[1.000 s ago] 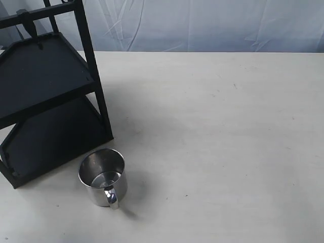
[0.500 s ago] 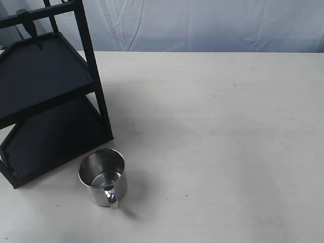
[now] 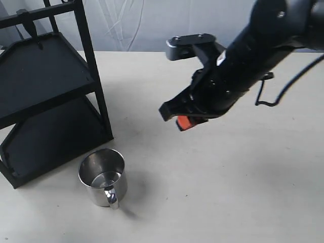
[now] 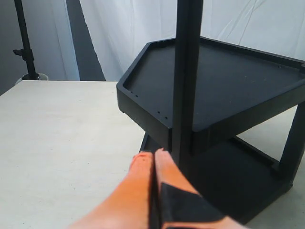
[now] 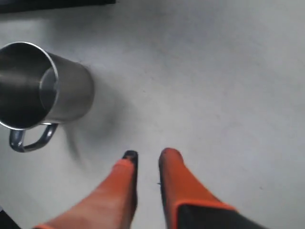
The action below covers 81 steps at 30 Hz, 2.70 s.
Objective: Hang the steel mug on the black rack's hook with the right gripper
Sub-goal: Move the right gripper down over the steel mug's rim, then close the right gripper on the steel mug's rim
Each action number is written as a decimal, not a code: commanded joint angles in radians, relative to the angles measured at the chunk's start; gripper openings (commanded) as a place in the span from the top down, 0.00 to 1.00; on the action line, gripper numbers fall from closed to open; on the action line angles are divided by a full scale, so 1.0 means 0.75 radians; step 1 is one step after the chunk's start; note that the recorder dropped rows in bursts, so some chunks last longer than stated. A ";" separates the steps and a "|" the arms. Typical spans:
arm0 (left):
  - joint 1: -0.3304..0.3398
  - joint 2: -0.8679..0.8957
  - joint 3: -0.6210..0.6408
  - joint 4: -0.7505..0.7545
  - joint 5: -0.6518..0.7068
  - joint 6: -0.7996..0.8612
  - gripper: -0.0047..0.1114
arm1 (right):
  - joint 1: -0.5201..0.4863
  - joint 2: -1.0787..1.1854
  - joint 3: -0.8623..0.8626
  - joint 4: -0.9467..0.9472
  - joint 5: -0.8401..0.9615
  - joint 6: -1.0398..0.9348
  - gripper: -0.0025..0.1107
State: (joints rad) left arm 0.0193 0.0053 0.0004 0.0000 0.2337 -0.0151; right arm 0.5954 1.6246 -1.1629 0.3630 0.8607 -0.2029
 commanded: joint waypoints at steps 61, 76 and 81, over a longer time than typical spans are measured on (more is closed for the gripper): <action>-0.002 -0.007 -0.001 -0.009 -0.004 -0.002 0.95 | 0.231 0.509 -0.345 0.610 0.426 -0.406 0.99; -0.002 -0.007 -0.001 -0.009 -0.004 -0.002 0.95 | 0.199 0.509 -0.345 0.120 -0.030 0.271 0.99; -0.002 -0.007 -0.001 -0.009 -0.004 -0.002 0.95 | 0.199 0.509 -0.345 -0.236 -0.049 0.530 0.99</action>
State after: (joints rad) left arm 0.0193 0.0053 0.0004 0.0000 0.2337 -0.0151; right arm 0.7482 2.0206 -1.4164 0.2823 0.8186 0.1261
